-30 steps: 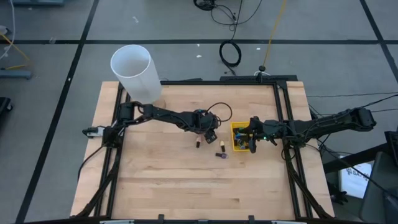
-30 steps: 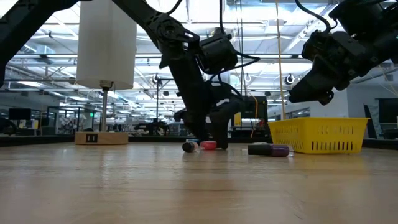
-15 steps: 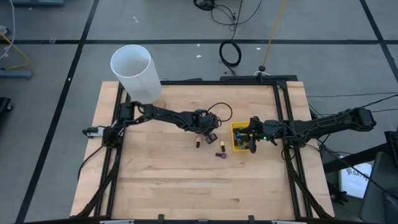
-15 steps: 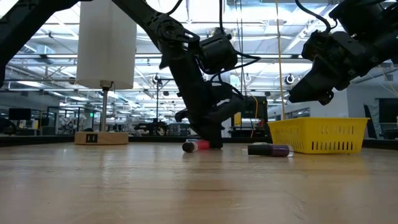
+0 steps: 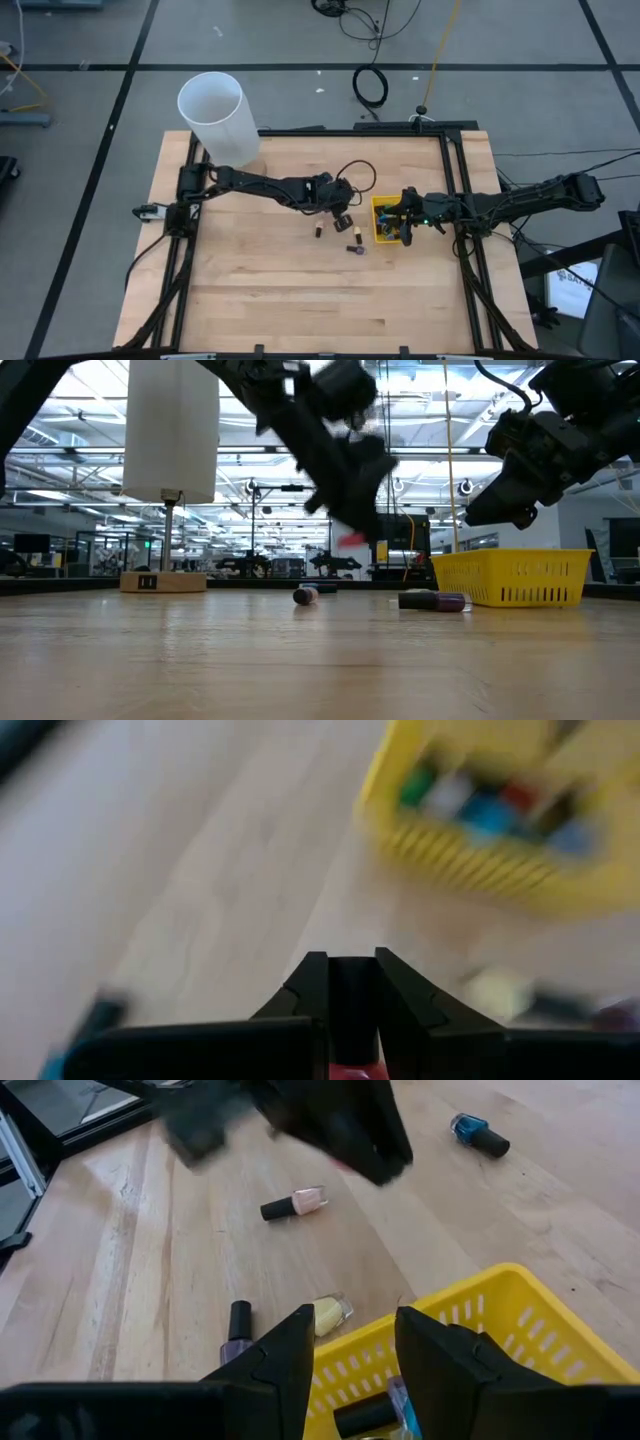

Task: Pick & Place Nail Polish
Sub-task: Put the dark pink nail polish into the yellow bin

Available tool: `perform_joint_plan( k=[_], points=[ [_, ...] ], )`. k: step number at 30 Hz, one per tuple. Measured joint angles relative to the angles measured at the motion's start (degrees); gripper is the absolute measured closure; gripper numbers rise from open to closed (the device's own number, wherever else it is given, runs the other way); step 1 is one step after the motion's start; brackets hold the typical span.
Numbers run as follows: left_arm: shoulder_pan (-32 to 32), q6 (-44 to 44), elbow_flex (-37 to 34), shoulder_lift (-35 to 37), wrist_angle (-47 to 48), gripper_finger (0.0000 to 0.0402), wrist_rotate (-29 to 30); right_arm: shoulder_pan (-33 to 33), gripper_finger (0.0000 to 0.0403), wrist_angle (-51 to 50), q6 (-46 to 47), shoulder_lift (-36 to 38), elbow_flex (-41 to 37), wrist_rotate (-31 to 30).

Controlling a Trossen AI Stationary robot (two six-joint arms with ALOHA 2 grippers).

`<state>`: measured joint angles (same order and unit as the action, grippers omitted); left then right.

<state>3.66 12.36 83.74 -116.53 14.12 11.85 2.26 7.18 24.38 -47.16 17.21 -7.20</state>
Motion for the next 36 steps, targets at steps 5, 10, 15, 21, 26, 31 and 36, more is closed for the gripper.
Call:
perform_joint_plan(
  k=[5, 10, 15, 21, 26, 31, 36],
  points=[
    [-1.44, -6.26, 0.07, 3.18, -9.46, 0.0366, -1.86, 0.0, 0.0273, -0.5, 0.0, 0.0, 0.0, 0.02],
    [-2.41, -12.29, 0.07, 3.46, -19.87, 0.0366, -7.16, 0.0, 0.0273, -3.64, 0.0, 0.02, 0.0, 0.02],
    [-2.33, -14.76, -1.2, 3.46, -29.6, 0.0366, -11.25, 0.0, 0.0273, -6.78, -0.04, 0.0, -0.02, 0.02],
    [-0.59, -11.5, -8.3, 3.41, -52.16, 0.0366, -22.09, -0.01, 0.0273, -7.04, -0.25, 0.0, -0.02, 0.02],
    [1.09, -5.43, -17.69, 3.35, -73.51, 0.0366, -25.67, -0.02, 0.0273, -6.08, -1.34, 0.0, -0.02, -0.19],
    [1.09, -2.75, -22.38, 3.46, -81.76, 0.0366, -24.07, -0.02, 0.0273, 4.35, -6.13, -0.02, -0.2, -3.29],
    [0.27, -3.7, -22.55, 3.39, -81.62, 0.0366, -23.6, -0.02, 0.0273, 26.79, -12.19, -2.33, -3.85, -3.17]
  ],
)
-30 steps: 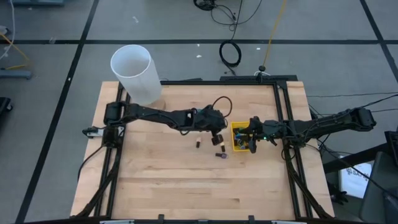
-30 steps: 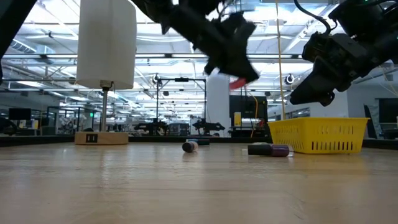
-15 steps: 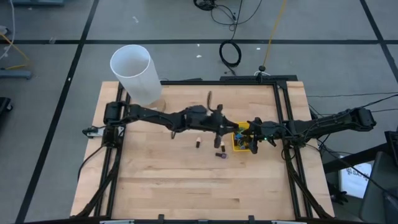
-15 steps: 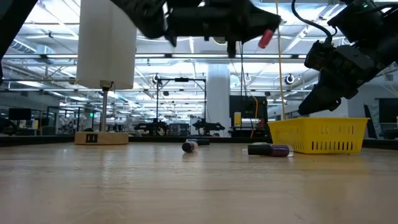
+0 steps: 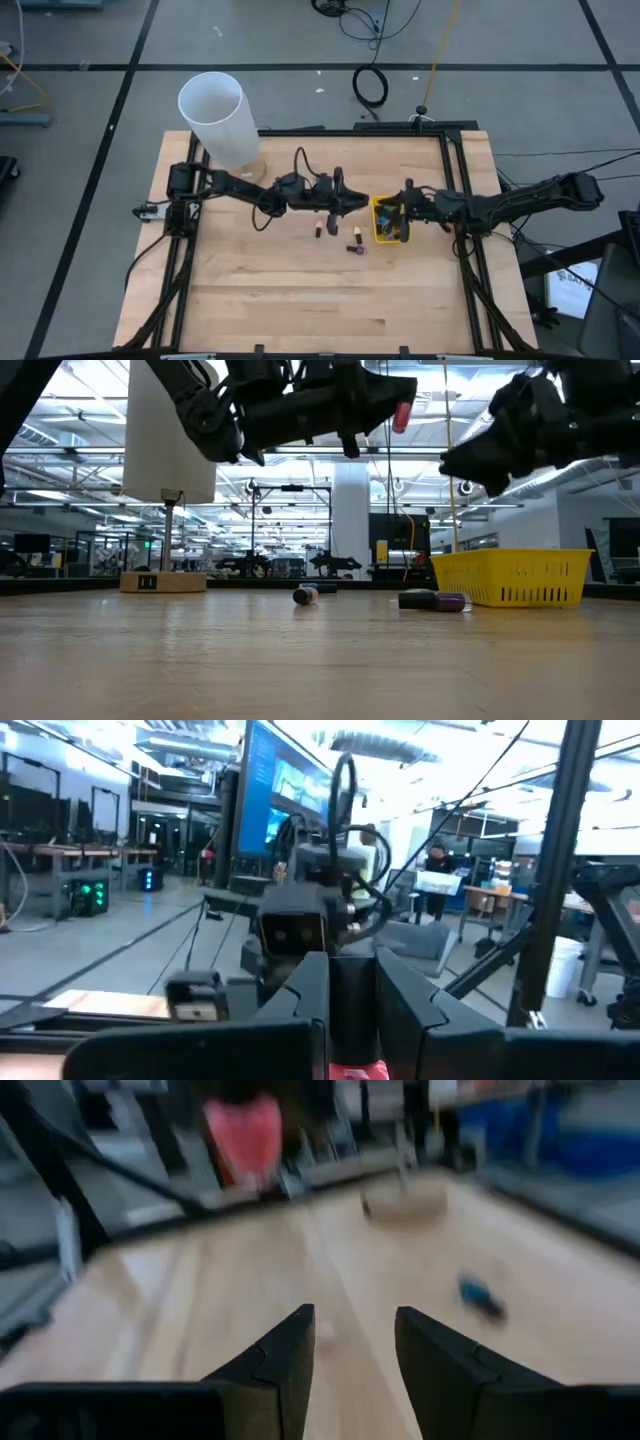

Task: Pick & Place Nail Polish
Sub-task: Put the dark pink nail polish into the yellow bin

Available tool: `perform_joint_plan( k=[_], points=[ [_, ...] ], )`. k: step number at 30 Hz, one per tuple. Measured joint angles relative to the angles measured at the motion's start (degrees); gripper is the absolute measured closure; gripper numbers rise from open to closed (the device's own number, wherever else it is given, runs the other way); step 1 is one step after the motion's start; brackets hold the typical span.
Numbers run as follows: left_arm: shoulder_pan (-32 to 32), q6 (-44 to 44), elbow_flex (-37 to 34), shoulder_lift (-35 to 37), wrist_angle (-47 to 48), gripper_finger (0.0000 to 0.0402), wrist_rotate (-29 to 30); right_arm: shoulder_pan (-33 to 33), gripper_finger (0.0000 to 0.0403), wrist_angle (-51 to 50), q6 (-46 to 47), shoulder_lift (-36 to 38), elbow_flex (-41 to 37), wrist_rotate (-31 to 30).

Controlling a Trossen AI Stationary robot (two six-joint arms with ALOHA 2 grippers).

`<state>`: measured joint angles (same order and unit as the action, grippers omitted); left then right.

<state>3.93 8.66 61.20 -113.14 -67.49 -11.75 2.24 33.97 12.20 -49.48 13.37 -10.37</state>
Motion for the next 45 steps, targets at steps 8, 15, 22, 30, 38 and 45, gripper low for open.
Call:
perform_joint_plan(
  k=[8, 15, 22, 30, 38, 45],
  points=[
    [-0.31, -1.05, 0.01, 0.0, 1.01, 0.0366, 0.02, 0.04, 0.0204, 17.16, -4.94, -7.63, -1.03, 4.48],
    [-0.31, -1.3, 0.01, 0.0, 1.79, 0.0366, 0.28, 0.09, 0.0111, 25.16, -5.41, -15.22, 0.63, 4.6],
    [-0.31, -1.43, 0.01, 0.0, 3.41, 0.0366, 0.81, 0.11, 0.0095, 25.73, -5.43, -20.36, 6.14, 4.68],
    [-0.31, -1.43, 0.01, 0.0, 3.55, 0.0366, 0.85, 0.11, 0.0121, 25.58, -5.81, -23.91, 8.55, 4.68],
    [-0.31, -1.41, 0.01, 0.0, 3.75, 0.0366, 0.85, 0.11, 0.0201, 25.78, -5.52, -24.16, 8.61, 4.68],
    [-0.31, -1.41, 0.01, 0.0, 3.88, 0.0366, 0.8, 0.13, 0.0293, 25.78, -5.82, -24.16, 8.61, 4.78]
  ],
)
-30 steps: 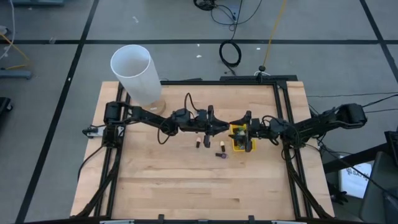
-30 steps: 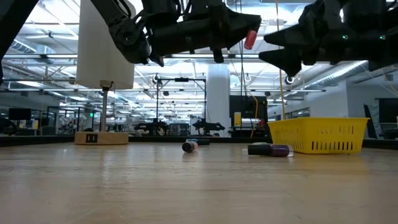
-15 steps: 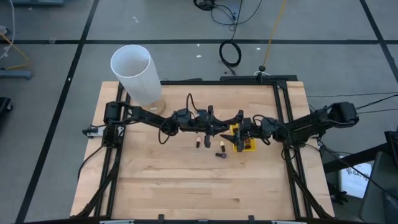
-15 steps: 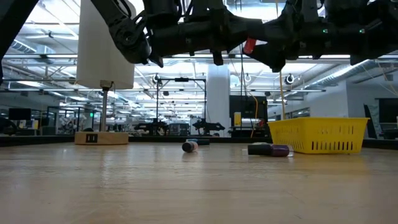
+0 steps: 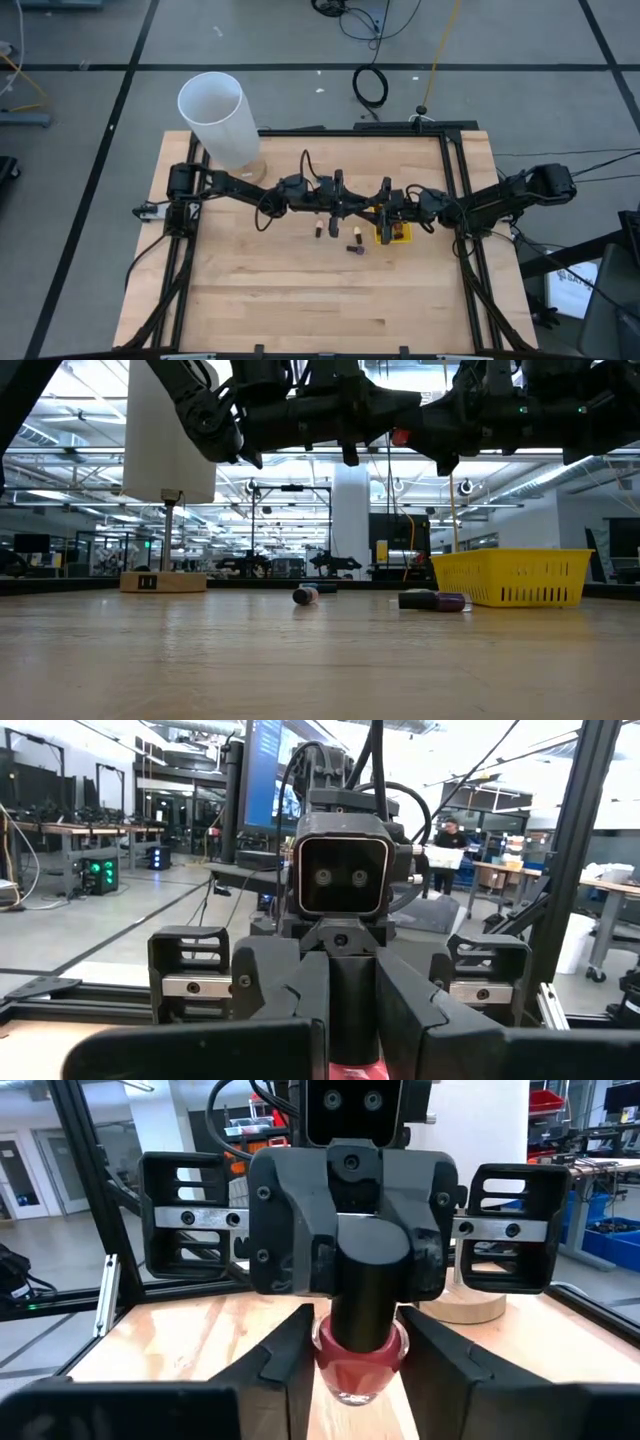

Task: Pick & Place Nail Polish
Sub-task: Put the dark pink nail polish into the yellow bin

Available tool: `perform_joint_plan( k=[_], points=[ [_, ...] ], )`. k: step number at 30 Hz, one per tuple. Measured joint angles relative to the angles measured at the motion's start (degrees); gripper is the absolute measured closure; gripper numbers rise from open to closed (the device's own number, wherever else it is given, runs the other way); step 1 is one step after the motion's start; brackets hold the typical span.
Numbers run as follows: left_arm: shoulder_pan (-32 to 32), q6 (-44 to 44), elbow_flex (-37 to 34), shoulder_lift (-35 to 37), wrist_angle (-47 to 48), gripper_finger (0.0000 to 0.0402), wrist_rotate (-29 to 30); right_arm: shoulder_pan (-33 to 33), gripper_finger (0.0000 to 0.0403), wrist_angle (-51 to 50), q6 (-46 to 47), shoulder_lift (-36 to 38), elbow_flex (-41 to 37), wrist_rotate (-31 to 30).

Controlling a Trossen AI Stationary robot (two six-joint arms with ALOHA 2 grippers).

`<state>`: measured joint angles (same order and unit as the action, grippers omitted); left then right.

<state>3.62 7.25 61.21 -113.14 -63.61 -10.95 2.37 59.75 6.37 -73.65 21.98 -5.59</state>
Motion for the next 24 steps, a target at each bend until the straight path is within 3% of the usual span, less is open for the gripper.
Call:
perform_joint_plan(
  k=[10, 18, 24],
  points=[
    [-0.08, 1.1, 0.0, 0.0, 0.19, 0.0354, 1.16, 0.0, 0.0293, -0.7, 0.13, 0.04, 0.0, -0.03],
    [-1.55, 1.03, 0.17, 0.11, 4.06, 0.0174, 11.51, -0.15, 0.0293, -8.07, 0.33, 2.61, 0.02, -0.17],
    [-1.0, 0.39, 0.17, 4.99, 17.73, 0.0078, 15.87, -0.15, 0.0293, -25.44, 4.22, 11.95, 0.02, -0.17]
  ],
)
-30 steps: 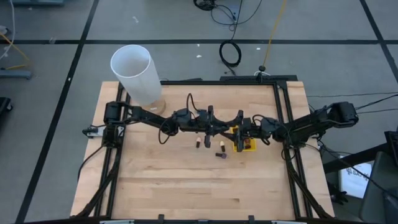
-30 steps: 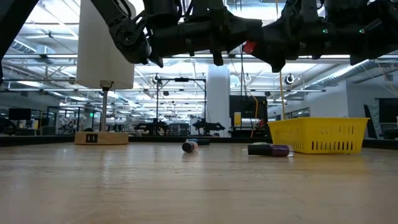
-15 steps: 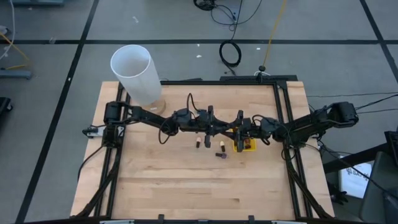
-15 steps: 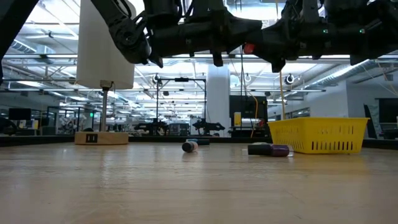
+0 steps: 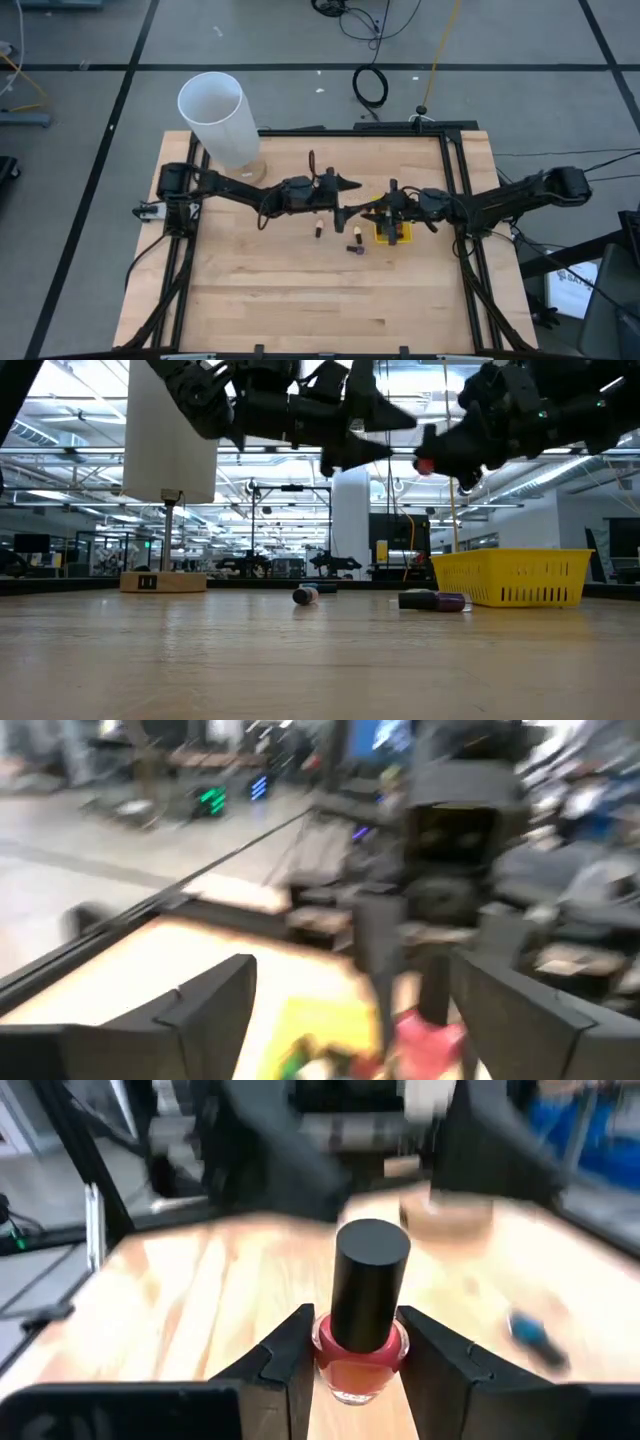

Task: Pick & Place Nail Polish
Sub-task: Put the dark pink nail polish into the yellow bin

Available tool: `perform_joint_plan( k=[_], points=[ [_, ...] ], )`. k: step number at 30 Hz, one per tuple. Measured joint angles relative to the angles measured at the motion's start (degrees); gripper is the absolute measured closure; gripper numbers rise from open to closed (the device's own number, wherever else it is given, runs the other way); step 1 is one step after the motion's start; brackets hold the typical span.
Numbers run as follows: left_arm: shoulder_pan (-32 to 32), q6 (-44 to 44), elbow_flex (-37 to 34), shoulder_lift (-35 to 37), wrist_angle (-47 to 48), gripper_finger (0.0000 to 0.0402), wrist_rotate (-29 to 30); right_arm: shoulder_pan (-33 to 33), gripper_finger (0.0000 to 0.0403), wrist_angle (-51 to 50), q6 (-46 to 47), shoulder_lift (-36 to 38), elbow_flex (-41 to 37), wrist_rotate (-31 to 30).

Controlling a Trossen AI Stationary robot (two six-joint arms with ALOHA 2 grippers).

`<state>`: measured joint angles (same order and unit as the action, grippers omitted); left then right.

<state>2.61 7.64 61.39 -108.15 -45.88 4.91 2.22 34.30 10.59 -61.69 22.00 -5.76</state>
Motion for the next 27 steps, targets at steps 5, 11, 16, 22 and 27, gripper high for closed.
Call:
perform_joint_plan(
  k=[5, 11, 16, 22, 27],
  points=[
    [0.55, 0.0, 0.0, 4.76, 15.94, 0.0053, 10.11, 0.0, 0.0293, -20.29, 7.79, 8.68, 0.0, 0.03],
    [0.86, 0.28, -0.02, 4.77, 25.26, 0.0061, 18.05, 0.04, 0.0293, -39.47, 16.44, 13.1, 0.0, 0.08],
    [0.77, 0.39, -0.02, 4.26, 25.5, 0.0077, 18.16, 0.08, 0.0293, -44.03, 19.62, 12.77, -0.02, 2.96],
    [0.79, 0.39, -0.02, 4.26, 25.44, 0.0095, 18.16, 0.19, 0.0293, -44.81, 20.27, 12.35, -0.04, 4.56],
    [0.79, 0.39, -0.02, 4.23, 27.37, 0.0103, 18.16, 0.2, 0.024, -45.03, 20.28, 12.39, -0.04, 4.59]
  ],
)
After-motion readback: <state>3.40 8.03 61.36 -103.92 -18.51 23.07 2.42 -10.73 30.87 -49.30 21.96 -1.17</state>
